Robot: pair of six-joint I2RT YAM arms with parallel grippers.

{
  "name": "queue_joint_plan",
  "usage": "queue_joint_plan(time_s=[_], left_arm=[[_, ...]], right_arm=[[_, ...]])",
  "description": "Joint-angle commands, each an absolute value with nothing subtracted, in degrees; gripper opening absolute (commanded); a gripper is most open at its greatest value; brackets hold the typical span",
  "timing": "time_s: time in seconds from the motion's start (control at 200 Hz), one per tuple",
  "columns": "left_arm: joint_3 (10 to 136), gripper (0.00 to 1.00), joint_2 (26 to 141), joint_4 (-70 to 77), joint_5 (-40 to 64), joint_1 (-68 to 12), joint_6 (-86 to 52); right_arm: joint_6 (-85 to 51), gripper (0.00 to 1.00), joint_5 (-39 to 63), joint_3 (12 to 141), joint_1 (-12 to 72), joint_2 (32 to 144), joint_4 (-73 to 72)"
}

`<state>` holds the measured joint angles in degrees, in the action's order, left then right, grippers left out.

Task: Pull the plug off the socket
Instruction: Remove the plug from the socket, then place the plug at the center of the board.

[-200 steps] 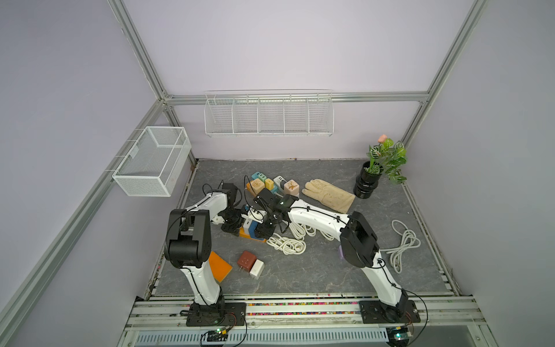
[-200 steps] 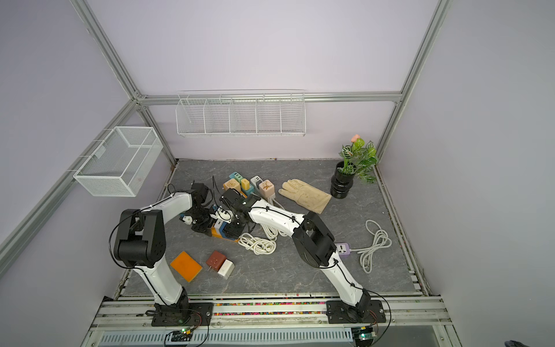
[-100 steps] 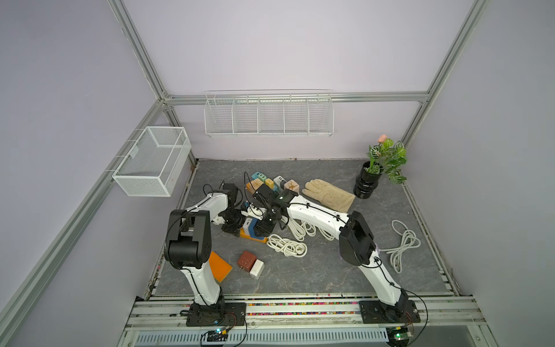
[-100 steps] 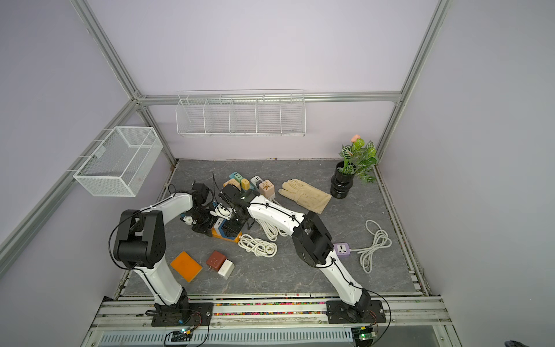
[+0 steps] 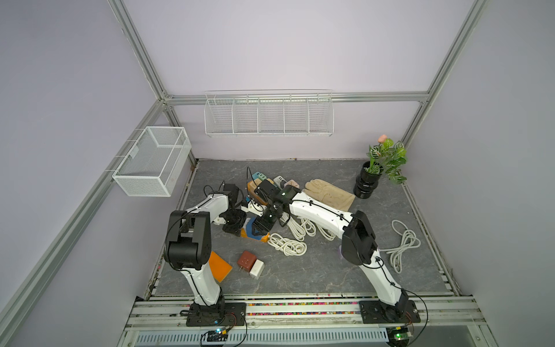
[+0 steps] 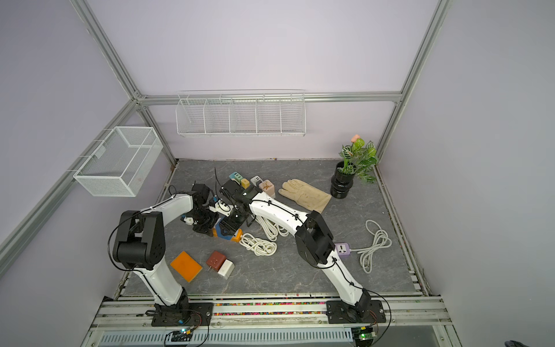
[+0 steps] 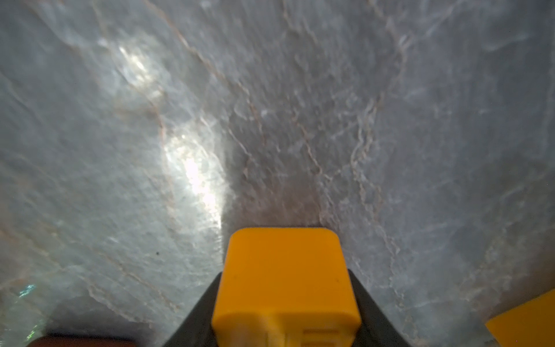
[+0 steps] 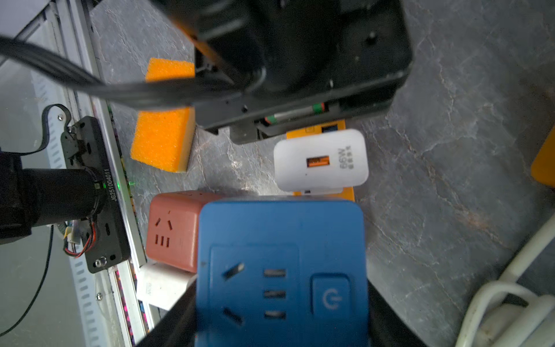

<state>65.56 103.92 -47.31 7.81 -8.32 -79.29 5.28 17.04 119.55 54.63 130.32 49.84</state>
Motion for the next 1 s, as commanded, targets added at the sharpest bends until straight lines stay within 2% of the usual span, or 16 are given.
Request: queue_joint_plan(time_s=[0.0, 0.285, 0.41, 0.705, 1.0], left_arm=[[64.47, 0.00, 104.50, -40.67, 10.43, -8.96, -80.68], [64.78, 0.00, 104.43, -37.76, 10.72, -8.96, -81.29], [64.60, 0.00, 104.58, -37.10, 10.90, -8.95, -81.65], [65.26, 0.00, 104.33, -36.73, 11.33, -8.96, -82.00], [64.62, 0.00, 104.07, -37.62, 11.58, -8.96, -81.98]], right_arm=[[0.25, 0.21, 16.57, 112.13, 54.93, 121.44, 44.40], [-14.54, 0.21, 17.04, 85.91, 55.78, 103.03, 34.59], [-21.19, 0.23, 20.63, 76.45, 57.20, 98.47, 30.60], [-33.83, 0.26, 27.89, 66.16, 59.54, 100.29, 14.43], [-37.30, 0.29, 27.83, 65.38, 59.77, 106.20, 11.86]])
